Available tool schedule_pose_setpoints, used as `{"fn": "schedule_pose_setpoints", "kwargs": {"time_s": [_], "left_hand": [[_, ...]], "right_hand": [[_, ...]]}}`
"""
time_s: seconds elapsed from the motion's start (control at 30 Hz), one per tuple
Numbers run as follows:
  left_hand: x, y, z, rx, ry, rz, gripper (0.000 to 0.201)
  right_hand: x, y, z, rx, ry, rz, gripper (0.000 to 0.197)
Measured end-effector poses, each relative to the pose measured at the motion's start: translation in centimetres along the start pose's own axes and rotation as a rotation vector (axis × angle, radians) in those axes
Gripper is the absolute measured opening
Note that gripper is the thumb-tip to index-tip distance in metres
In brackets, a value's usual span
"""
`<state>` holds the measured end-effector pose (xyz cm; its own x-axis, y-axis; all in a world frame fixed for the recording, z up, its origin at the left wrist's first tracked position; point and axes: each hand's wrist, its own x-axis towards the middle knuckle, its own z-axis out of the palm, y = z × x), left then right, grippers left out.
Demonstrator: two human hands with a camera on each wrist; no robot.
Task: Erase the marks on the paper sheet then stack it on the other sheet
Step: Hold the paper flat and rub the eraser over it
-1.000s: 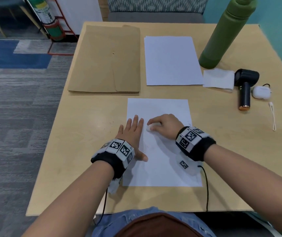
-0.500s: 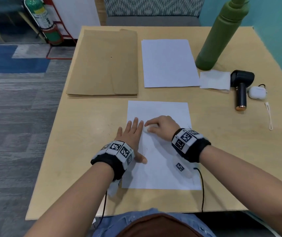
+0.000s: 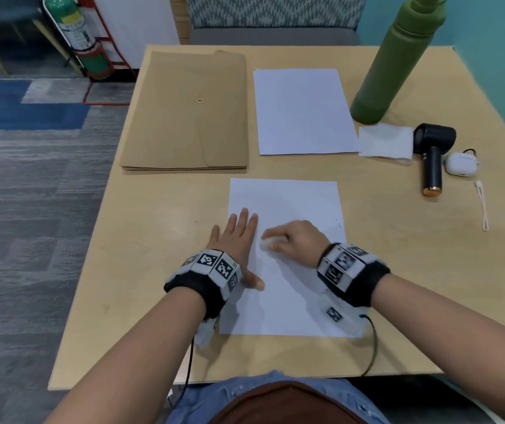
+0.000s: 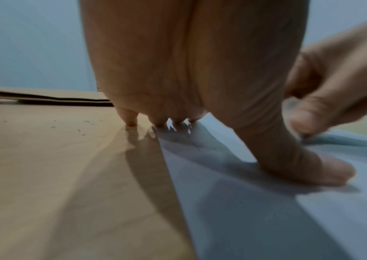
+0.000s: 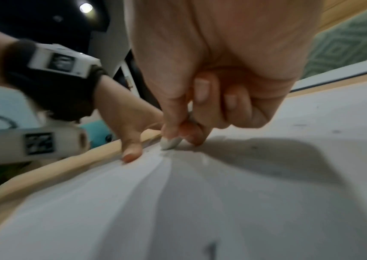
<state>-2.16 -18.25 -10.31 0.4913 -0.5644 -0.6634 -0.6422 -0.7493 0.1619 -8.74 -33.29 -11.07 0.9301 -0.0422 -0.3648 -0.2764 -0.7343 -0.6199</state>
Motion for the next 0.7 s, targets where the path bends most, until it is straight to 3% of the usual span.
{"fn": "schedule_pose_setpoints", "kwargs": {"time_s": [0.13, 0.33, 0.53, 0.7], "left_hand": [[-0.1, 0.0, 0.0, -0.018, 0.008, 0.004, 0.135], [-0.1, -0.1, 0.0, -0.006, 0.007, 0.012, 0.134], [0.2, -0.2, 0.2, -0.005, -0.006, 0.025, 0.136], [0.2, -0.2, 0.1, -0.002, -0.002, 0.025, 0.135]], "right_hand": [[-2.0, 0.4, -0.5, -0.113, -0.257, -0.029, 0.025], [1.8, 0.3, -1.7, -0.063, 0.028, 0.036, 0.028], [-1.9, 1.2, -1.6, -0.092, -0.239, -0.012, 0.023], [1.1, 0.3, -1.9, -0.058, -0.007, 0.037, 0.025]]}}
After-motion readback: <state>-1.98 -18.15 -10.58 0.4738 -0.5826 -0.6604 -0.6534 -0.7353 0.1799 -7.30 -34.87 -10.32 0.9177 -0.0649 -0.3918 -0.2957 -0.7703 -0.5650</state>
